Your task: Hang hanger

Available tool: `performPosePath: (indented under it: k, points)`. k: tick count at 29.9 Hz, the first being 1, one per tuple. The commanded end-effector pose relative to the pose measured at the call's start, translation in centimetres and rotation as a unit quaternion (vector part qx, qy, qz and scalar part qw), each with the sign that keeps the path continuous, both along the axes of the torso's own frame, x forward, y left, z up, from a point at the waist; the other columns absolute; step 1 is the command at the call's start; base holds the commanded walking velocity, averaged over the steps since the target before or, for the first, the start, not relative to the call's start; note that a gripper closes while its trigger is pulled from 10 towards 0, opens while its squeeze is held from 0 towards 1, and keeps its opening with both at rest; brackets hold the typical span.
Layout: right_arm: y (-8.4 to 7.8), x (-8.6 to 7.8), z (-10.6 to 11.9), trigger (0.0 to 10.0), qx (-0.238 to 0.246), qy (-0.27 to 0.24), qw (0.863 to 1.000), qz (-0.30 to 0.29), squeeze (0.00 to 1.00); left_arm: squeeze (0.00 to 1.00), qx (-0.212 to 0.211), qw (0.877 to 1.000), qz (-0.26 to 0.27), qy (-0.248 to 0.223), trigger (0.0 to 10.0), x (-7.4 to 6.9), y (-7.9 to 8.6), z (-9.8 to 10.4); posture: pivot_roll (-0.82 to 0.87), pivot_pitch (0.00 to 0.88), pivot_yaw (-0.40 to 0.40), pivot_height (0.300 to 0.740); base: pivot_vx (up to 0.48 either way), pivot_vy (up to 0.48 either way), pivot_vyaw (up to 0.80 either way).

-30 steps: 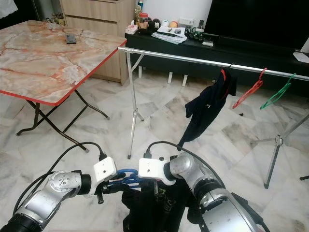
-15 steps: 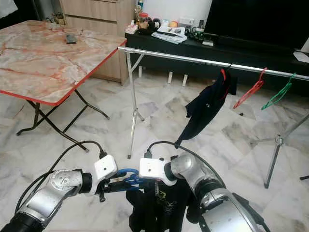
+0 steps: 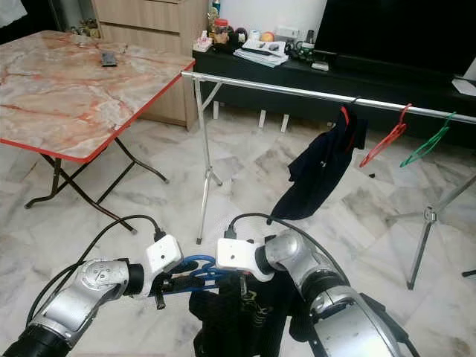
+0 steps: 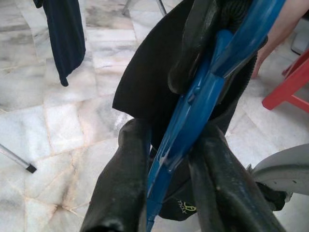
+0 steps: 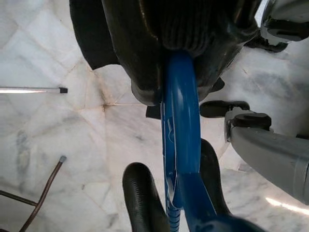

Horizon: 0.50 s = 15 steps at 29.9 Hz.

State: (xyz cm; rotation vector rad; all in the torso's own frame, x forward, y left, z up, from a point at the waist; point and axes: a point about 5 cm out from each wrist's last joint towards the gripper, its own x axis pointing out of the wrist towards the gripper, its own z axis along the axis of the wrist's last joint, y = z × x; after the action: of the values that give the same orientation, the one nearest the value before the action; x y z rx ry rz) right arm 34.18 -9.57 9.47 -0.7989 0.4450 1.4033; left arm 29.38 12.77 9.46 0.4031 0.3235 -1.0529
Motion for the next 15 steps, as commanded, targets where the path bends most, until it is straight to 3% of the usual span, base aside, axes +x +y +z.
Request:
performPosePath:
  k: [1,6,15]
  points:
    - [0.75,0.98,1.77,10.0,0.022,-0.029,0.999,-0.007,0.00,0.00,0.010,1.000,-0.016,-0.005,9.9,-0.03,-0.66,0.24,0.14,0.064,-0.099,0.740,0.000,0.000,0.00]
    - [0.65,1.45,1.97,10.0,0.024,-0.051,0.998,-0.036,0.00,0.00,0.020,1.000,-0.017,-0.007,10.0,-0.04,-0.68,0.29,0.14,0.064,-0.099,0.740,0.000,0.000,0.00]
    - [1.25,1.29,2.17,10.0,0.044,-0.040,0.998,-0.026,0.00,0.00,0.021,1.000,-0.005,-0.012,10.0,0.04,-0.60,0.37,0.14,0.063,-0.097,0.740,0.000,0.000,0.00]
